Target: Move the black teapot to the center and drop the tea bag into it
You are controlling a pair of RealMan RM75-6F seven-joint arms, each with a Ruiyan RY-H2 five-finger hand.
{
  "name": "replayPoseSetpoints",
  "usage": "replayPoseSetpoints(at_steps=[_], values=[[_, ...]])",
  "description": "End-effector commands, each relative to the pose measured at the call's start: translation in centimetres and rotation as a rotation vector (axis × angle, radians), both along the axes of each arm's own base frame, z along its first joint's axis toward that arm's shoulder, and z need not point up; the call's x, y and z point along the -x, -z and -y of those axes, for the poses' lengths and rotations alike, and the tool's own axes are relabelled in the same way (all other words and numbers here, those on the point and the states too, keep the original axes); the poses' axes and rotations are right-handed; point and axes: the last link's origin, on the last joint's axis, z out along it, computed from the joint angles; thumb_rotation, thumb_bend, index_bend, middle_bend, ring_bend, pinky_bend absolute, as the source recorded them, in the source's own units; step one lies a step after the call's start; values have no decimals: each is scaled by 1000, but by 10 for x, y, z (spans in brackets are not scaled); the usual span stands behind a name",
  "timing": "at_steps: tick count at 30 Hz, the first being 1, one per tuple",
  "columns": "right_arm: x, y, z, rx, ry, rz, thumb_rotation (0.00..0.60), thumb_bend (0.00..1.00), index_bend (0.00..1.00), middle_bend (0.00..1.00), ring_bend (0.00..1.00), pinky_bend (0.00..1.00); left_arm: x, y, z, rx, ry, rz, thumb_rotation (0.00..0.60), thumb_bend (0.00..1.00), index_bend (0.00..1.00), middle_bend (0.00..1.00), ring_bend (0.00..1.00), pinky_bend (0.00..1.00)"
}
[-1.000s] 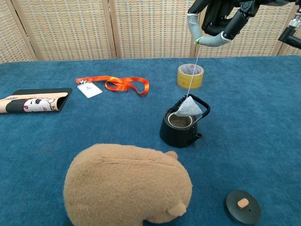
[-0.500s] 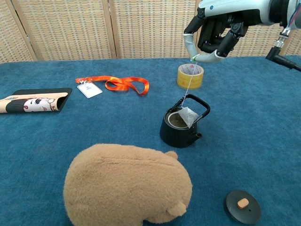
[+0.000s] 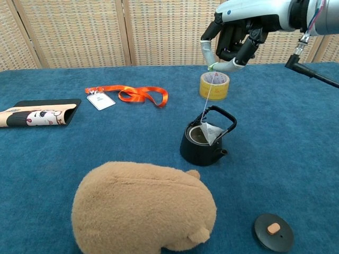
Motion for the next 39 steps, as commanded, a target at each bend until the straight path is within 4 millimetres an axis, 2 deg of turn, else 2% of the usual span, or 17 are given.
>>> replayPoseSetpoints(at_steps=[1, 7, 16, 23, 30, 39], values=[[5, 5, 3, 0, 15, -12, 600, 603, 647, 927, 939, 767, 1, 0, 1, 2, -4, -1, 600, 102, 0, 0, 0, 0], [15, 12, 11, 9, 48, -31, 600, 603, 647, 928, 939, 767, 1, -1, 1, 1, -5, -3, 600, 102, 0, 0, 0, 0], [59, 14, 15, 27, 142, -98, 600, 603, 647, 927, 939, 767, -4, -1, 0, 12, 4, -12, 600, 102, 0, 0, 0, 0], [77, 12, 11, 17, 176, -136, 600, 602, 636, 922, 939, 767, -8, -1, -1, 14, 16, -14, 600, 102, 0, 0, 0, 0], [86, 11, 8, 9, 191, -154, 600, 602, 452, 915, 938, 767, -14, -2, -1, 18, 32, -17, 600, 102, 0, 0, 0, 0], [85, 8, 7, 11, 180, -163, 600, 603, 285, 913, 938, 767, -17, -2, -1, 21, 35, -21, 600, 101, 0, 0, 0, 0]])
